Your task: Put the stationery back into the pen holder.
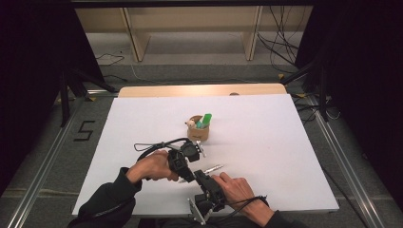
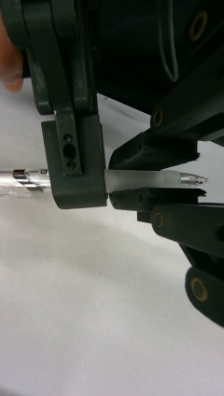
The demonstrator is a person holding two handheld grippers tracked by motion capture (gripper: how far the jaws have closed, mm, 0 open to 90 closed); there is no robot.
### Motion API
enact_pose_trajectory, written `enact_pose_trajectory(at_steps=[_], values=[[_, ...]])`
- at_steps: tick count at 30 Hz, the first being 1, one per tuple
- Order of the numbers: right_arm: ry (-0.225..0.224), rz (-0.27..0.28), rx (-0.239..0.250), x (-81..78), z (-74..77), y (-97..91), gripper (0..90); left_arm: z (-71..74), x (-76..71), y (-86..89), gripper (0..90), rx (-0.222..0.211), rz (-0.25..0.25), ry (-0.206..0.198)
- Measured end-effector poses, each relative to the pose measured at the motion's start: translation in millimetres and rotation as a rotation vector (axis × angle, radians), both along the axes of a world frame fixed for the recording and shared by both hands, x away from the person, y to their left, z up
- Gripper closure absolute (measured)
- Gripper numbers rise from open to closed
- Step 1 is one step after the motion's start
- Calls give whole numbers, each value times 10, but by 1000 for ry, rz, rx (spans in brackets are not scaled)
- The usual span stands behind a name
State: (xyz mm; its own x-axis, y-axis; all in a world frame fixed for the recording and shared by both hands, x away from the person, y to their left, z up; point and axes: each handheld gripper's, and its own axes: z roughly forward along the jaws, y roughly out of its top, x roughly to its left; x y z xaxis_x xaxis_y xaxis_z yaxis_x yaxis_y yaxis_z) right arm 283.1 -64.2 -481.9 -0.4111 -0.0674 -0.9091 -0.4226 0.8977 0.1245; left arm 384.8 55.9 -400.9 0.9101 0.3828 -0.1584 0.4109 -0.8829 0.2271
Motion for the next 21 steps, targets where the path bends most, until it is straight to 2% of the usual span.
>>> enact_pose_trajectory(at_steps=[5, 7, 9, 11, 12, 16, 21], values=[[2, 2, 7, 0, 2, -4, 796, 16, 13, 28, 770, -19, -5, 8], [3, 0, 3, -1, -1, -8, 796, 30, 13, 47, 686, -23, -2, 11], [18, -18, 10, -12, -12, -20, 796, 58, 11, 74, 647, -40, 4, 10], [6, 2, -1, 9, 0, -31, 796, 92, 3, 109, 570, -47, 8, -8], [10, -10, 6, 6, -1, -41, 796, 109, 3, 133, 546, -53, 14, -11], [14, -18, 20, 37, 23, -111, 796, 159, 5, 255, 457, -94, 47, -33], [48, -53, 68, 97, 70, -213, 796, 150, 37, 396, 382, -143, 114, -46]])
